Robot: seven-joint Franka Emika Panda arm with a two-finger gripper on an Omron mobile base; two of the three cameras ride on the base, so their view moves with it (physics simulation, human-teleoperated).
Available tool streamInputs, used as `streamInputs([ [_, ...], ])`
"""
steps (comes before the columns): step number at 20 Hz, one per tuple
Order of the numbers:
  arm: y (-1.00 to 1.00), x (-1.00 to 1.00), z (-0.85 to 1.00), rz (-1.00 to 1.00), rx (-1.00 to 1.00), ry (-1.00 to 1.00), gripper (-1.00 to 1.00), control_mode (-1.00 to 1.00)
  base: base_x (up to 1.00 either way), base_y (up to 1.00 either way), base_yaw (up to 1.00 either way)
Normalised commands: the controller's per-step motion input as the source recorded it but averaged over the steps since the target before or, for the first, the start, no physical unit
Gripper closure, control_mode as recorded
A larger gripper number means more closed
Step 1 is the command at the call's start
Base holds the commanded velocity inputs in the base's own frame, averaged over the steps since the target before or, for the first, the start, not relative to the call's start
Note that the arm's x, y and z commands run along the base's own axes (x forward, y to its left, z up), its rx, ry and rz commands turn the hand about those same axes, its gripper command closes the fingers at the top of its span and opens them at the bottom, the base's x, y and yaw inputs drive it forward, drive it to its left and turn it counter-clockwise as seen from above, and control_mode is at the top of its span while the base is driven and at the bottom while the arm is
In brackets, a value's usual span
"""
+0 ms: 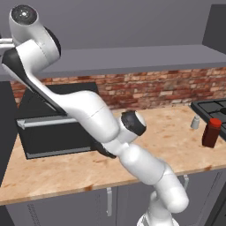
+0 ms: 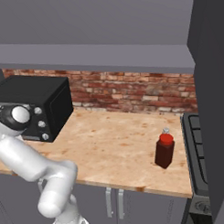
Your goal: Collect the paprika, ketchup, and shaker from the cabinet and place them next to the stove.
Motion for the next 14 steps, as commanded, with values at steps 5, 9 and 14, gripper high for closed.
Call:
streamInputs([
  [5, 0.00, 0.15, 0.01, 0.00, 0.00, 0.05, -1.00, -1.00, 0.00, 0.00, 0.00],
  [9, 0.00, 0.14, 0.00, 0.00, 0.00, 0.04, -1.00, -1.00, 0.00, 0.00, 0.00],
  [14, 0.04, 0.12, 0.00, -0.01, 0.00, 0.01, -1.00, -1.00, 0.00, 0.00, 0.00],
])
